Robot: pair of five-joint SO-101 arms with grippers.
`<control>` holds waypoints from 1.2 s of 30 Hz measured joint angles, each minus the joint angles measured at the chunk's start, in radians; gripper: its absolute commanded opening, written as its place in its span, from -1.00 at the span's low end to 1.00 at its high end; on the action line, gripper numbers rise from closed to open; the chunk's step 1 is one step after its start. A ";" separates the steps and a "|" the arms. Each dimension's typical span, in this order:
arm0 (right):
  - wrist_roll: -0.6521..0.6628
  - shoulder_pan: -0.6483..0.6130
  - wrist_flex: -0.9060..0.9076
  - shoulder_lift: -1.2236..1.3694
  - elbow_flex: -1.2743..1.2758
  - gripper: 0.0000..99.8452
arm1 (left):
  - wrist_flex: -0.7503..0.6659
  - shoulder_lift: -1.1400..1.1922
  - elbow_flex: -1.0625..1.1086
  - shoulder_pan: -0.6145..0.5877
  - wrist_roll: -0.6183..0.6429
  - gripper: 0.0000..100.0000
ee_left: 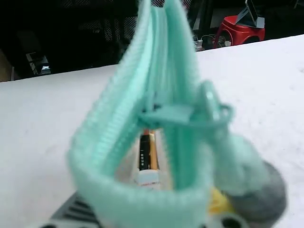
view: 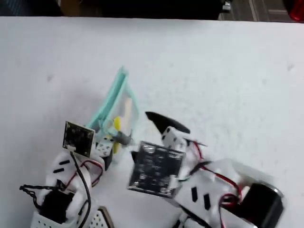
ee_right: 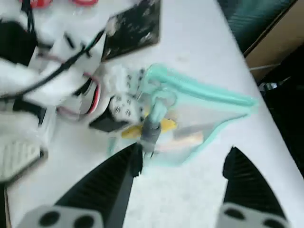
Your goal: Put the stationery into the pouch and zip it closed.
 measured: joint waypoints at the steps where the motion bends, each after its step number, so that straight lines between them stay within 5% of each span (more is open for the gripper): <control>1: -0.058 0.012 -0.034 0.023 -0.009 -0.53 | 0.000 0.000 0.000 0.000 0.000 -0.86; 7: -0.568 0.106 -0.176 0.307 -0.161 -0.48 | 0.000 0.000 0.000 0.000 0.000 -0.86; 10: -0.669 0.117 -0.137 0.453 -0.315 -0.45 | 0.000 0.000 0.000 0.000 0.000 -0.86; 17: -0.740 0.101 0.048 0.776 -0.686 -0.45 | 0.000 0.000 0.000 0.000 0.000 -0.86; 27: -0.818 0.126 0.054 0.896 -0.657 -0.46 | -0.002 0.000 0.000 0.000 0.000 -0.86; 36: -0.683 0.210 0.057 0.918 -0.623 -0.95 | -0.002 0.005 0.000 0.031 -0.109 -0.53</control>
